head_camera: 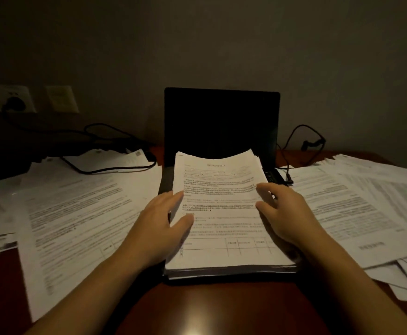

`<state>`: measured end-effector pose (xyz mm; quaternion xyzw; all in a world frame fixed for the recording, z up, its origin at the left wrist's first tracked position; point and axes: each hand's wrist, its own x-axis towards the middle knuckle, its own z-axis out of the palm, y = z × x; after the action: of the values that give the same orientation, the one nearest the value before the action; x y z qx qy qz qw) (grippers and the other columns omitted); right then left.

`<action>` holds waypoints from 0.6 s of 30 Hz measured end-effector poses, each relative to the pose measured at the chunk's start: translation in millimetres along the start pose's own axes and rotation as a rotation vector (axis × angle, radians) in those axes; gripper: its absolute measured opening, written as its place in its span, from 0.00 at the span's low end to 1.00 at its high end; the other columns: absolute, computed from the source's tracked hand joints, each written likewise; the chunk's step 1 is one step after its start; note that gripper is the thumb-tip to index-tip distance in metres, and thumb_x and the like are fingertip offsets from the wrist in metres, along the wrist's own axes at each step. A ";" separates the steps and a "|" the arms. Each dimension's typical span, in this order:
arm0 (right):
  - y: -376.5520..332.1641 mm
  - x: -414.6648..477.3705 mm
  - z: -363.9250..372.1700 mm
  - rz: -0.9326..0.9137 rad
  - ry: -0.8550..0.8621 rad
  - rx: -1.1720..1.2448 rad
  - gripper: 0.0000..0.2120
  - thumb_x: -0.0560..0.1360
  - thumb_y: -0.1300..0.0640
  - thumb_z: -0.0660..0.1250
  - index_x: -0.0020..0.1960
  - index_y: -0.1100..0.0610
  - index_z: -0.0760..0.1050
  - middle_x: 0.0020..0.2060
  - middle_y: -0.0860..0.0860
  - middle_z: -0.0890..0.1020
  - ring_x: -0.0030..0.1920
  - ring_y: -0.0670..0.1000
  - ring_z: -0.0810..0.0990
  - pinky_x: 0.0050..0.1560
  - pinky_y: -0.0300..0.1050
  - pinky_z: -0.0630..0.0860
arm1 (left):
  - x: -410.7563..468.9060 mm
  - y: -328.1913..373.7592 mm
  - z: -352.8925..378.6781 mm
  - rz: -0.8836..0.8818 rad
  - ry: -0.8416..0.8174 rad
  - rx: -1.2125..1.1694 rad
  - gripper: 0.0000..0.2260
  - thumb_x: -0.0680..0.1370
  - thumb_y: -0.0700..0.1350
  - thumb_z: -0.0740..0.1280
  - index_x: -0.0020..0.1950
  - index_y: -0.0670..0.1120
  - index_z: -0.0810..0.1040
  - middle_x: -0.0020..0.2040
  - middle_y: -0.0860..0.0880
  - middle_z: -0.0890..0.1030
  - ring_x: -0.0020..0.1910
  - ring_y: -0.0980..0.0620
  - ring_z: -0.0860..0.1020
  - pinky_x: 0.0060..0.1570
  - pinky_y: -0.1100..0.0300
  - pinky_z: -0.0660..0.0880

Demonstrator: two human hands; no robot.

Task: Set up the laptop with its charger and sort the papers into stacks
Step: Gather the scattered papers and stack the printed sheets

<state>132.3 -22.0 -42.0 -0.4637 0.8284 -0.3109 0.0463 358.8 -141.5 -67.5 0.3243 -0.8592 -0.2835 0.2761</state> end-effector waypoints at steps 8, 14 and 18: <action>1.6 -3.1 0.0 0.082 -0.074 -0.145 0.21 0.82 0.49 0.60 0.74 0.50 0.66 0.65 0.51 0.78 0.63 0.57 0.74 0.59 0.53 0.75 | -2.9 8.3 -2.2 -0.038 -0.098 0.112 0.26 0.82 0.59 0.61 0.79 0.61 0.59 0.68 0.74 0.54 0.74 0.66 0.53 0.75 0.56 0.55; -6.6 -6.9 -4.3 0.068 -0.176 -0.208 0.24 0.81 0.40 0.58 0.73 0.48 0.63 0.64 0.52 0.76 0.63 0.56 0.73 0.57 0.51 0.73 | -5.9 10.4 -4.1 -0.044 -0.215 0.125 0.25 0.82 0.60 0.59 0.74 0.68 0.49 0.65 0.77 0.49 0.67 0.73 0.49 0.72 0.61 0.54; -6.9 -8.1 -1.7 0.070 -0.197 -0.285 0.24 0.79 0.35 0.57 0.69 0.47 0.65 0.65 0.53 0.74 0.65 0.56 0.70 0.61 0.53 0.70 | -4.9 9.8 -6.9 -0.049 -0.220 0.083 0.20 0.83 0.60 0.57 0.69 0.71 0.49 0.59 0.82 0.49 0.65 0.78 0.51 0.67 0.66 0.52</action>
<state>141.3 -17.3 -38.5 -0.4647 0.8711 -0.1418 0.0719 362.5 -134.0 -57.7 0.3232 -0.8872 -0.2883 0.1593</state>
